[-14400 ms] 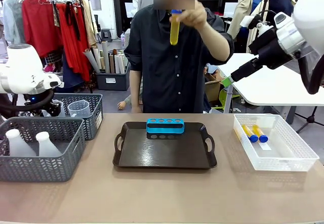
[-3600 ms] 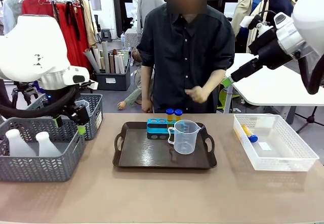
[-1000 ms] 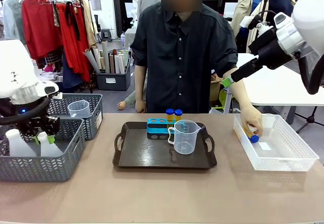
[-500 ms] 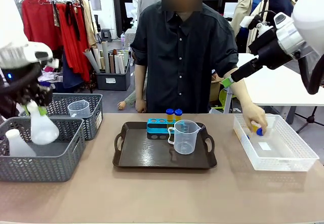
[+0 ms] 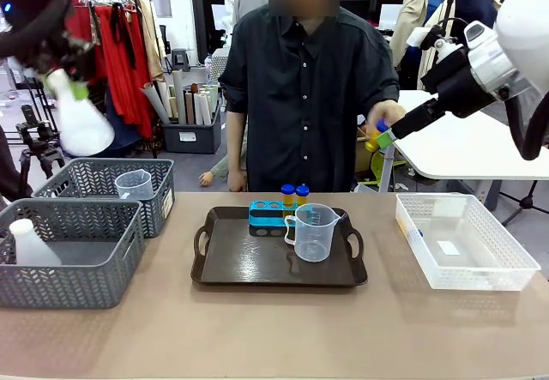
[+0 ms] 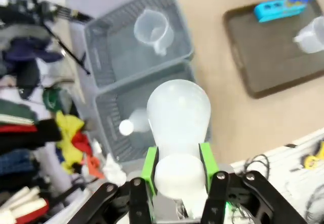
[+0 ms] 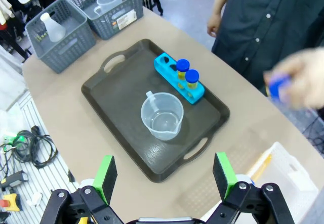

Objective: Prepare the laboratory tools.
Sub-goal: Pick up one Small flask and place it on the Handle tray.

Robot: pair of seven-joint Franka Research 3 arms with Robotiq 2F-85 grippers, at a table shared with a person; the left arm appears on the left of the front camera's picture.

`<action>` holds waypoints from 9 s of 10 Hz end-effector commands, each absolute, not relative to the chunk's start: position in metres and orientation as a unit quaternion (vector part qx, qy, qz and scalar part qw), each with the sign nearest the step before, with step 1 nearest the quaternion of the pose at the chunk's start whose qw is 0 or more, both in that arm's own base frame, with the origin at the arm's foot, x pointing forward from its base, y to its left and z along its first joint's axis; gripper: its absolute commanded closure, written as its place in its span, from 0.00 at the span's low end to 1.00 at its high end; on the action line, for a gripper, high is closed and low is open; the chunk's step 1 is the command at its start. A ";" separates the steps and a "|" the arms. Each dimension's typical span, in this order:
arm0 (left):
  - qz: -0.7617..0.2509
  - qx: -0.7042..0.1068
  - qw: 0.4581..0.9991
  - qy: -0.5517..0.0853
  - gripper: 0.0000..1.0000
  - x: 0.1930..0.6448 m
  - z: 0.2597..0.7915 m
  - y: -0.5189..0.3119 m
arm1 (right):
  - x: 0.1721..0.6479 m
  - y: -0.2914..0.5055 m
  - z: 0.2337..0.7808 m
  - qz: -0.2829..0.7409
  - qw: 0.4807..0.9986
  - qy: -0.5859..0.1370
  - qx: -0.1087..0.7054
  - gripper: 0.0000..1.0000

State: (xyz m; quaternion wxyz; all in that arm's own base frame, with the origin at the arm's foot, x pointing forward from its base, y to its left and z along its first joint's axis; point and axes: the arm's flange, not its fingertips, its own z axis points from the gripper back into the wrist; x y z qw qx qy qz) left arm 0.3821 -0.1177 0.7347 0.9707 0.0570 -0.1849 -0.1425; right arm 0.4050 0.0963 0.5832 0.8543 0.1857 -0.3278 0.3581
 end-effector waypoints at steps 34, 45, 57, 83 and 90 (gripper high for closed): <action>-0.462 -0.091 0.881 -0.042 1.00 0.509 0.513 -0.337 | 0.405 0.096 0.584 0.358 0.852 -0.329 0.193 0.00; -0.427 -0.053 0.900 -0.075 1.00 0.482 0.564 -0.279 | 0.405 0.096 0.584 0.358 0.852 -0.329 0.193 0.00; -0.479 -0.008 0.876 -0.051 1.00 0.498 0.551 -0.302 | 0.405 0.096 0.584 0.358 0.852 -0.329 0.193 0.00; -0.537 -0.004 0.843 0.014 0.26 0.551 0.424 -0.356 | 0.405 0.096 0.584 0.358 0.852 -0.329 0.193 0.00; -0.546 -0.007 0.838 -0.002 0.00 0.541 0.439 -0.349 | 0.405 0.096 0.584 0.358 0.852 -0.329 0.193 0.00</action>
